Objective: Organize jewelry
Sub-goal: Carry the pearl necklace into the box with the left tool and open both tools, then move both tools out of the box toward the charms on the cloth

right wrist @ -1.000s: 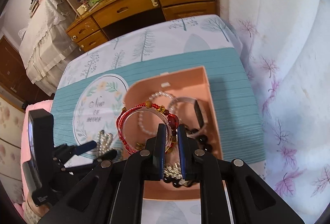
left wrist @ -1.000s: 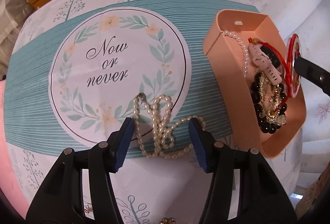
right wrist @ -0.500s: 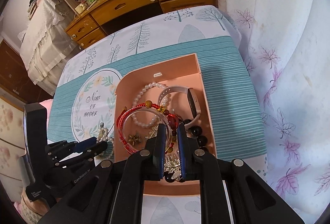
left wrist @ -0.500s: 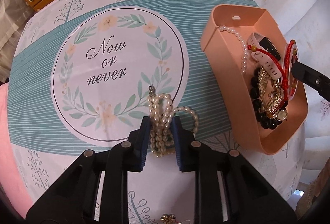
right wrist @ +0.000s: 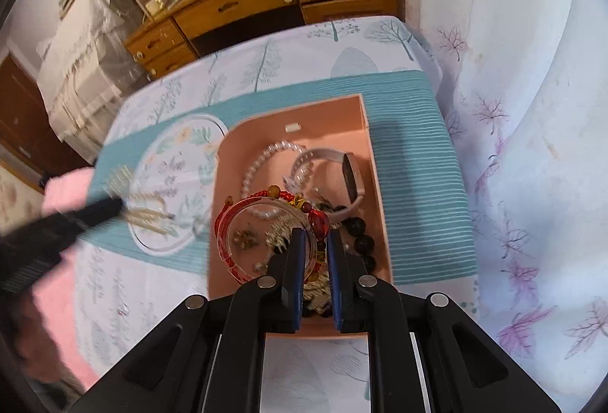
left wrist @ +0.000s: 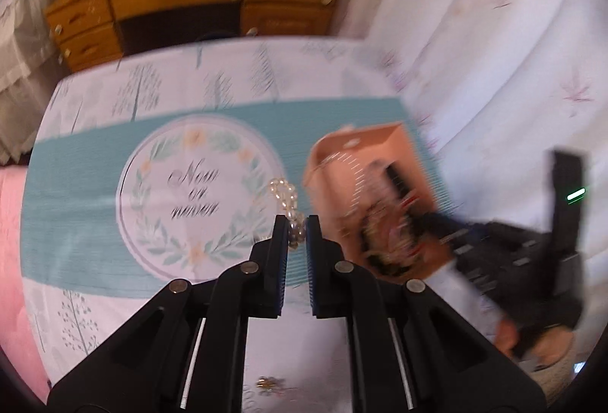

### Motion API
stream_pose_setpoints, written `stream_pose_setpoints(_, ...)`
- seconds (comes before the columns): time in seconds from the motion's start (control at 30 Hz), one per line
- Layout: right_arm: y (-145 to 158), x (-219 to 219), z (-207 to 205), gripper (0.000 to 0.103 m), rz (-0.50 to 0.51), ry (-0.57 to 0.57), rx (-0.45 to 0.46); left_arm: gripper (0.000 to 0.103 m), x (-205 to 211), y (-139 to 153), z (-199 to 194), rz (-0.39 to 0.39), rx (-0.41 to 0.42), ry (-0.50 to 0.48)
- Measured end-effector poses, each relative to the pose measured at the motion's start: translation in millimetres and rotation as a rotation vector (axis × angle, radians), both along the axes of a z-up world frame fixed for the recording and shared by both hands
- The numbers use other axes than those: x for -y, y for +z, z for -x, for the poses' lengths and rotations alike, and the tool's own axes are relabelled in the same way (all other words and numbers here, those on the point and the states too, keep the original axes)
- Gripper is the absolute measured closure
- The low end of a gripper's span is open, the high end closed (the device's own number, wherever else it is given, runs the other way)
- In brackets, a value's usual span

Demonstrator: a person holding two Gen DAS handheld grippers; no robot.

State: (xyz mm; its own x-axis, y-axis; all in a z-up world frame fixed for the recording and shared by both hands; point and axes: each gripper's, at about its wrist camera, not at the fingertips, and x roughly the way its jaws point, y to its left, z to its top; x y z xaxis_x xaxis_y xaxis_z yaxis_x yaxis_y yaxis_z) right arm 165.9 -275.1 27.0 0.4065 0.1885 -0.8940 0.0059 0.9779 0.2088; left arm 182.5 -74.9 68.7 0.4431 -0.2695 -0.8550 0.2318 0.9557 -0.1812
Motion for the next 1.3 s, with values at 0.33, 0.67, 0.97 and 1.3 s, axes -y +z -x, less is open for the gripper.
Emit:
stream_pose_setpoints(0.33, -12, 7, 9, 0.086, 0.023, -0.006, -0.08, 0.096, 64, 9, -4, -0.019, 0.01, -0.072)
stream_pose_setpoints(0.67, -5, 15, 28, 0.076, 0.047, -0.02, -0.038, 0.094, 91, -30, -11, -0.095, 0.003, -0.122)
stream_pose_setpoints(0.97, 0, 11, 39, 0.076, 0.063, -0.007, -0.017, 0.061, 76, -38, -4, -0.127, -0.017, -0.097)
stream_pose_setpoints(1.3, 29, -7, 61, 0.058, 0.072, 0.033, 0.069, 0.054, 43, -16, 22, -0.104, 0.02, -0.057)
